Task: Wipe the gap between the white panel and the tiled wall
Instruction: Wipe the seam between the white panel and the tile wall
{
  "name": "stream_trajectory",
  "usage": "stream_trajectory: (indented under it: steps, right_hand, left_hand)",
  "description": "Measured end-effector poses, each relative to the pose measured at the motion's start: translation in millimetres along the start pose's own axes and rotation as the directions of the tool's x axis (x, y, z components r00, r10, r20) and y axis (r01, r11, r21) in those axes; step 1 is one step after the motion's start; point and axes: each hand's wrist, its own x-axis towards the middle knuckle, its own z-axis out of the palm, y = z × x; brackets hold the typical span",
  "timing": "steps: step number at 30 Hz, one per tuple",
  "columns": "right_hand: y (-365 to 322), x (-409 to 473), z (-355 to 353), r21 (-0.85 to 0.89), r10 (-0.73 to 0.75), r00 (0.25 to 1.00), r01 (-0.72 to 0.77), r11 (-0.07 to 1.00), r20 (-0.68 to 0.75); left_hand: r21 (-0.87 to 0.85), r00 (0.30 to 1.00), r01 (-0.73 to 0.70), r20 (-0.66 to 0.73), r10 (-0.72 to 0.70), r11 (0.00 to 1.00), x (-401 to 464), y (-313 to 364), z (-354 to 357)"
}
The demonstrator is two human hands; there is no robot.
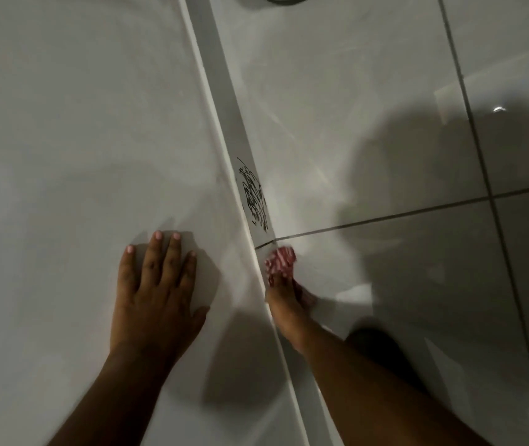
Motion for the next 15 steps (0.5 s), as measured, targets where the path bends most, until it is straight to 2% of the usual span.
stream_trajectory:
  steps: [3, 6, 8, 10, 11, 13, 15]
  right_hand:
    - [35.0, -21.5, 15.7, 0.14, 0.214, 0.973, -0.225, 0.964, 0.086]
    - [11.7, -19.4, 12.4, 0.123, 0.334, 0.94, -0.324, 0.938, -0.07]
    - [-11.6, -9.5, 7.8, 0.004, 0.223, 0.96, -0.226, 0.974, -0.168]
    - [-46.6, 10.4, 0.4, -0.065, 0.05, 0.988, -0.06, 0.996, -0.146]
    - [-65.7, 24.4, -9.1, -0.035, -0.003, 0.993, -0.001, 0.999, -0.122]
    - [-88.0, 44.2, -23.5, 0.013, -0.001, 0.999, 0.001, 1.0, -0.047]
    - [-78.9, 39.1, -22.1, -0.07, -0.003, 1.0, 0.002, 0.998, -0.006]
  left_hand:
    - [-0.007, 1.0, -0.012, -0.008, 0.012, 1.0, -1.4, -8.3, -2.6]
    - [-0.045, 1.0, -0.026, -0.002, 0.026, 0.999, -5.1, -12.2, -2.4]
    - [-0.052, 0.999, -0.052, -0.015, 0.051, 0.997, -6.1, -12.6, -1.0]
    - [-0.042, 0.997, -0.067, -0.038, 0.065, 0.997, -6.5, -12.6, 1.4]
    - [-0.04, 0.997, -0.069, -0.035, 0.067, 0.997, -5.7, -12.4, 2.1]
    - [-0.034, 0.998, -0.067, -0.023, 0.066, 0.997, -3.8, -12.1, 2.5]
    - [-0.017, 0.998, -0.059, -0.014, 0.059, 0.998, 0.9, -12.0, -0.4]
